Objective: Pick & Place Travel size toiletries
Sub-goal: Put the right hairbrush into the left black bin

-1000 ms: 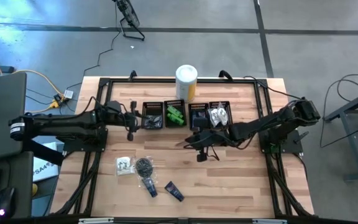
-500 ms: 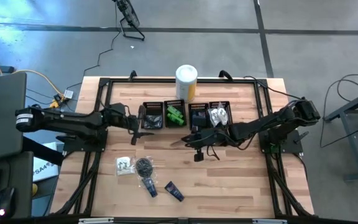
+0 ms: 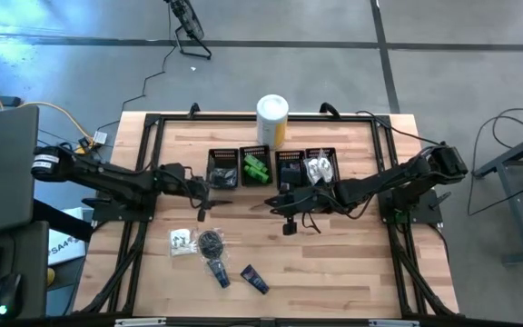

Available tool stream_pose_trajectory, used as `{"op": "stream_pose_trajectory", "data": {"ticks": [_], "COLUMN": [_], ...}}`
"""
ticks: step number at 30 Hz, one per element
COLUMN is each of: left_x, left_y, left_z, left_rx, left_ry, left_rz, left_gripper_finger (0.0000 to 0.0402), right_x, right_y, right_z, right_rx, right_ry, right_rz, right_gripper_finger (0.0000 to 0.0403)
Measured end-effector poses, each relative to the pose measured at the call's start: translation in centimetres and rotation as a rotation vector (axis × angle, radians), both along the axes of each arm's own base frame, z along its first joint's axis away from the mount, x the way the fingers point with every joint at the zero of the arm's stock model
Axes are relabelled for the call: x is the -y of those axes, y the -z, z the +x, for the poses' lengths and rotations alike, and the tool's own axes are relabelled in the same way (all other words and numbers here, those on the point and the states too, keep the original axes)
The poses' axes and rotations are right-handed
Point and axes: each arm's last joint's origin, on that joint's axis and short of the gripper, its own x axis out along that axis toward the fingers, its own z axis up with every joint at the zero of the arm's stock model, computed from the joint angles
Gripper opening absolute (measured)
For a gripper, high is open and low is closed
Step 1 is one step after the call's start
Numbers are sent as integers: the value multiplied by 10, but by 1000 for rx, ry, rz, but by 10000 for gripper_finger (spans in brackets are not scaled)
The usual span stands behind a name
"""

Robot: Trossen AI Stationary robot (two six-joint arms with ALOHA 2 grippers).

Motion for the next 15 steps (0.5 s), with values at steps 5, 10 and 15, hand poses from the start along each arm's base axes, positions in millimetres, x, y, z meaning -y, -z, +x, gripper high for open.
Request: {"op": "stream_pose_trajectory", "data": {"ticks": [5, 10, 15], "left_x": [10, 21, 26], "left_y": [-5, -7, -4], "left_z": [9, 24, 42], "left_rx": [-1, -20, -59], "left_ry": [15, 9, -10], "left_rz": [-18, -11, -25], "left_gripper_finger": [171, 171, 171], "right_x": [0, 0, 0], "right_y": [0, 0, 0], "right_z": [0, 0, 0], "right_rx": [0, 0, 0], "right_ry": [0, 0, 0], "right_rz": [0, 0, 0], "right_gripper_finger": [2, 2, 2]}}
